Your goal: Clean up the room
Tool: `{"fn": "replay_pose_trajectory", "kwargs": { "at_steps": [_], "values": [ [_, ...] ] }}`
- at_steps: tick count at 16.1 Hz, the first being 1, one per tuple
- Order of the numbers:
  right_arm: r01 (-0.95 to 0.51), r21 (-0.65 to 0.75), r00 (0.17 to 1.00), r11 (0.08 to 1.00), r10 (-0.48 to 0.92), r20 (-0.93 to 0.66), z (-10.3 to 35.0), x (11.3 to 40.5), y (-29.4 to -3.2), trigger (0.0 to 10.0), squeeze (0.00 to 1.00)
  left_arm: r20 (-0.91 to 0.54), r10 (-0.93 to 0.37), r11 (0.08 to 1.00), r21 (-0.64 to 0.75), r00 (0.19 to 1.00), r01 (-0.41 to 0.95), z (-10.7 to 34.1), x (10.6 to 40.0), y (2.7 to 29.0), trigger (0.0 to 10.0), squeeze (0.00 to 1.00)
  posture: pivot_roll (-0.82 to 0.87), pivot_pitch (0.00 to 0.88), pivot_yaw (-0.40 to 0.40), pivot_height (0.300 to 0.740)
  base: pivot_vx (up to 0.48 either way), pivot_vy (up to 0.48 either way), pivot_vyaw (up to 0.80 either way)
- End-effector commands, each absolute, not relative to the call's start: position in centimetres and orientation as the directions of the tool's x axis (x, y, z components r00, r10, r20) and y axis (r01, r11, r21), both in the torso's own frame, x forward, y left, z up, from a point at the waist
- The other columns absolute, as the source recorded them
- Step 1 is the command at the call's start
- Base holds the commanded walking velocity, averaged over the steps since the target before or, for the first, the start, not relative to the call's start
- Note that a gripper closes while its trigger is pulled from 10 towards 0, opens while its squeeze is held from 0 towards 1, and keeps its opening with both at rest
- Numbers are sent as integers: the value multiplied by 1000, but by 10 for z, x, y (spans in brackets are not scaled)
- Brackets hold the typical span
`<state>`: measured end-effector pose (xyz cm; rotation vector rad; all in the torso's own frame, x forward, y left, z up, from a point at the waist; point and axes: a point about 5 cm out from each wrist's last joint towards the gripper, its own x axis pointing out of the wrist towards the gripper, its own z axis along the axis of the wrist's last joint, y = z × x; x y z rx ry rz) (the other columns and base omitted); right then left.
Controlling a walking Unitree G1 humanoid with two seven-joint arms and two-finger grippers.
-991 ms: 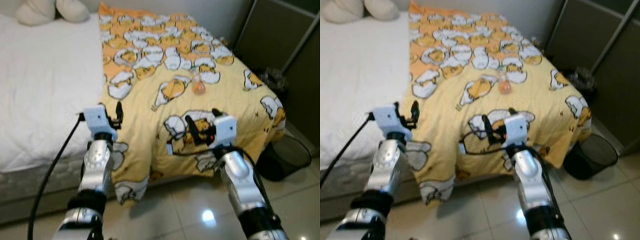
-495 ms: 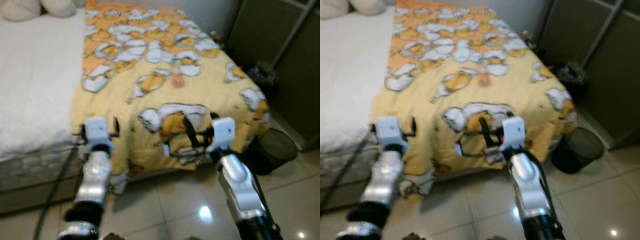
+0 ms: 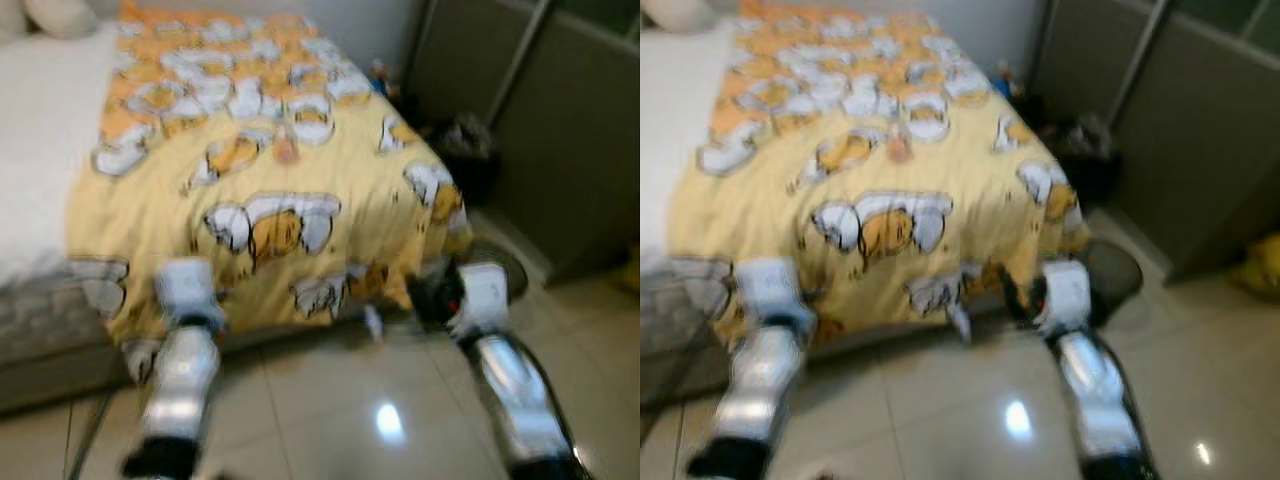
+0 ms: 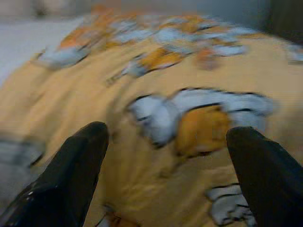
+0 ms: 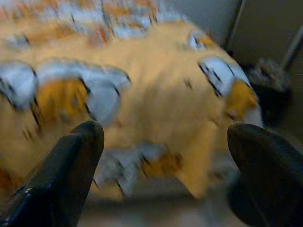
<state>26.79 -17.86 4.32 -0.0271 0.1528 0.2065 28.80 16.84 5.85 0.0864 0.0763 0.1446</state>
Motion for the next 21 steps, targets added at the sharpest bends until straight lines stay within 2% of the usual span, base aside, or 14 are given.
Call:
{"fn": "replay_pose_trajectory", "kwargs": {
  "at_steps": [1,5,9,11,15,21],
  "values": [
    [-275,-27,955,961,269,-124,49,274,-164,10000,0,-17,133,978,166,991,-128,75,300,168,10000,0,6,0,-27,736,0,-480,0],
    [-261,-16,959,965,258,-113,52,282,-162,10000,0,-52,105,992,74,993,-101,74,307,160,10000,0,1,0,-26,736,0,-458,633],
    [-270,-22,958,963,266,-111,49,281,-163,10000,0,-108,120,992,50,987,-115,62,304,154,10000,0,-13,0,-19,740,0,-442,514],
    [-252,-24,962,967,247,-119,47,281,-164,10000,0,-104,102,991,100,989,-92,60,304,149,10000,0,-21,0,-15,740,0,0,450],
    [-249,-23,963,968,245,-113,44,279,-162,10000,0,-80,64,998,21,995,-62,66,306,146,10000,0,-27,0,-12,740,458,0,0],
    [-262,6,960,965,262,-104,42,276,-156,10000,0,-61,48,998,34,997,-46,66,306,142,10000,0,-37,0,-11,740,480,0,0]
  ]
}}
